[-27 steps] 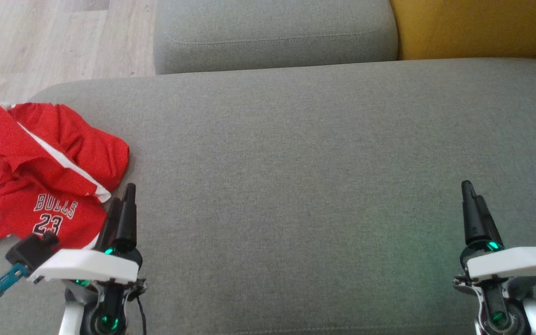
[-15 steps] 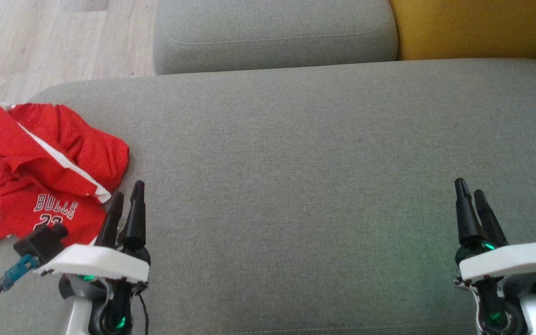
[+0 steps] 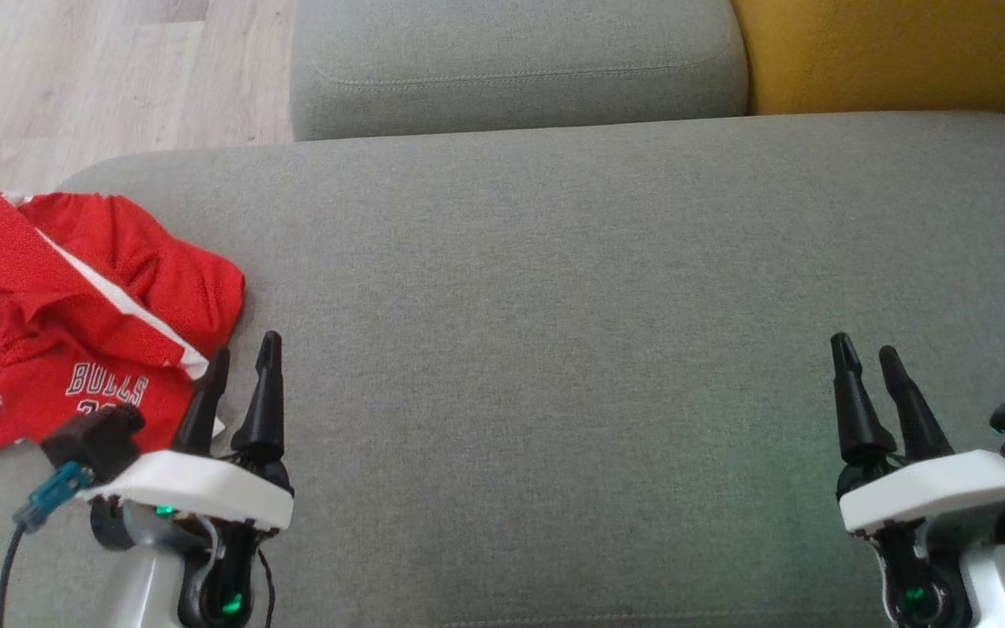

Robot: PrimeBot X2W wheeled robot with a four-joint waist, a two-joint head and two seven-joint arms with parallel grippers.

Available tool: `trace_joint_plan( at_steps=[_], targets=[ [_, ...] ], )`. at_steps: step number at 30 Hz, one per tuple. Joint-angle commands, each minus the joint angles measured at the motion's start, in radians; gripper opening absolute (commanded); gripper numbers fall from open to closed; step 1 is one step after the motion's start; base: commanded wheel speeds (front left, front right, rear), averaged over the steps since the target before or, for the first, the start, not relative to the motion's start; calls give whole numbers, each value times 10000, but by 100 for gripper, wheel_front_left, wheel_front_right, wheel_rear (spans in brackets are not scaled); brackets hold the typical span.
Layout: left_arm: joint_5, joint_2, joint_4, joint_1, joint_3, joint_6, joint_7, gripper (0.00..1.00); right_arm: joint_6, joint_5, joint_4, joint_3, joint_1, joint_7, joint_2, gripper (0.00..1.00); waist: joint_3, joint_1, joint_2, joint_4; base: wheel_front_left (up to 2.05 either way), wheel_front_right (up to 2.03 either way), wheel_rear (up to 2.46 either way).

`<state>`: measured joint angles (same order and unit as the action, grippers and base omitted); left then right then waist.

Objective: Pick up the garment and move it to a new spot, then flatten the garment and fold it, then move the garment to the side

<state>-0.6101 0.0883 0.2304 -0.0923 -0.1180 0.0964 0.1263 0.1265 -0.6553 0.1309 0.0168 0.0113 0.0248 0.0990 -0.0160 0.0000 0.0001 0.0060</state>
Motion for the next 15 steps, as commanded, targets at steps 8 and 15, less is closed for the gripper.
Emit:
trace_joint_plan(
  at_steps=[8,15],
  targets=[
    [1230,297,-395,-474,75,-222,374,100,32,1453,-511,123,361,-202,21,100,-12,0,-1,-8,0,0,0],
    [2041,347,-424,-357,-29,-352,579,100,34,2381,-544,87,300,-295,-54,100,-5,0,-1,30,0,0,0]
  ],
)
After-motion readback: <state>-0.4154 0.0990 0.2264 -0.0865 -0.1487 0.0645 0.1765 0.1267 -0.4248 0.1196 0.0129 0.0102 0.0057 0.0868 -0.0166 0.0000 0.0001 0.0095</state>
